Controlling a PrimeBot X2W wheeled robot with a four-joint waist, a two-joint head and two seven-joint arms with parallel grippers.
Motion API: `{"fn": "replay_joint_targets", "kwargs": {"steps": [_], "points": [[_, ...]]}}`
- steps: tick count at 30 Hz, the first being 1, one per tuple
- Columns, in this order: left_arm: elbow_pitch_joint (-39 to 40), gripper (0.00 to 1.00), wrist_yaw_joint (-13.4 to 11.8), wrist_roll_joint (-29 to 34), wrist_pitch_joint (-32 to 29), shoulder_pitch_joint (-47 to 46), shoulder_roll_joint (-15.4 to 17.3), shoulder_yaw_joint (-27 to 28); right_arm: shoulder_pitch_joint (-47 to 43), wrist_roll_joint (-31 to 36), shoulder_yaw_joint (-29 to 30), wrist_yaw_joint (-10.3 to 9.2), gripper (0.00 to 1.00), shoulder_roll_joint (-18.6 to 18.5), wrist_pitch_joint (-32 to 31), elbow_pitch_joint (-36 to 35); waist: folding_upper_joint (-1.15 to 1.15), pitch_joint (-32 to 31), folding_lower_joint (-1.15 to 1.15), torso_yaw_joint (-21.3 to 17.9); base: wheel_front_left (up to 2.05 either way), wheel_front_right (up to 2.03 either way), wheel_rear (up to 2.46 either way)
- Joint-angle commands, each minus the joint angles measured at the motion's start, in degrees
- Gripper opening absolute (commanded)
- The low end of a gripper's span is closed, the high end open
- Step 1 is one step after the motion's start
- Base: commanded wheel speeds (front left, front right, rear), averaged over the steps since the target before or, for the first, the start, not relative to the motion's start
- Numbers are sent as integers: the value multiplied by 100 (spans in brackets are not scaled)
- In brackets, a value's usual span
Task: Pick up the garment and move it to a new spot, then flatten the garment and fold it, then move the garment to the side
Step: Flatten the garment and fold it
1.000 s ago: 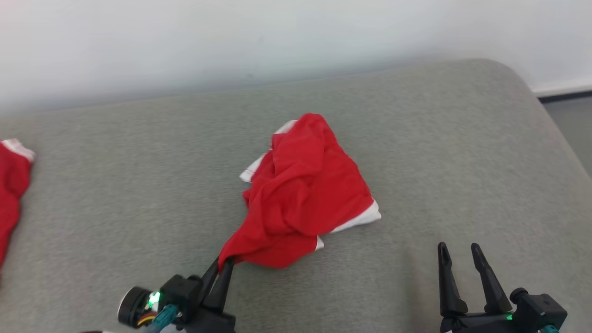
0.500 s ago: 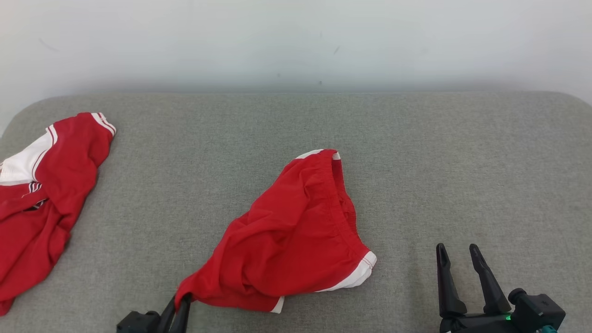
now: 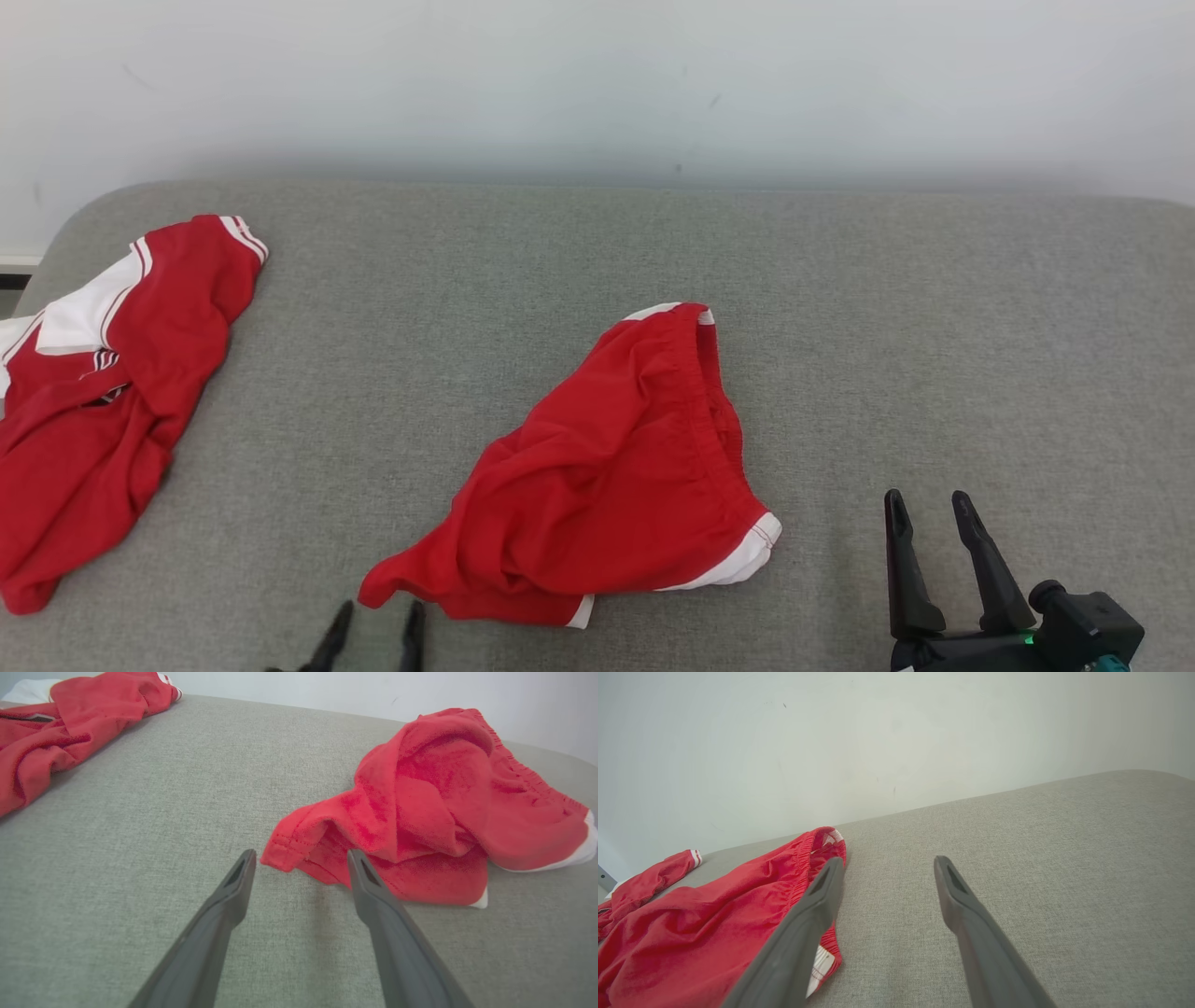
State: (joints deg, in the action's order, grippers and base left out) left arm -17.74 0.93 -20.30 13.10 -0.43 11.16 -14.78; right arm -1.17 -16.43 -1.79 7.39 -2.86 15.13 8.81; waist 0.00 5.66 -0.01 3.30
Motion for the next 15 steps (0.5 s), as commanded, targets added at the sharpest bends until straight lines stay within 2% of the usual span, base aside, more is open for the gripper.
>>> {"fn": "replay_joint_targets", "kwargs": {"steps": [1, 8, 15], "points": [[38, 100, 3, -52, 52, 138, -84, -39, 22, 49, 17, 20, 100, -5, 3, 5, 0, -3, 1, 41, 0, 0, 0], [-83, 100, 257, 58, -71, 37, -406, -622, 94, 104, -21, 20, 100, -5, 3, 21, 0, 80, 1, 122, 0, 0, 0], [-810, 100, 411, 96, -58, -540, -646, -1045, 216, 109, -158, 20, 100, -4, 3, 2, 0, 193, 1, -155, 0, 0, 0]]}}
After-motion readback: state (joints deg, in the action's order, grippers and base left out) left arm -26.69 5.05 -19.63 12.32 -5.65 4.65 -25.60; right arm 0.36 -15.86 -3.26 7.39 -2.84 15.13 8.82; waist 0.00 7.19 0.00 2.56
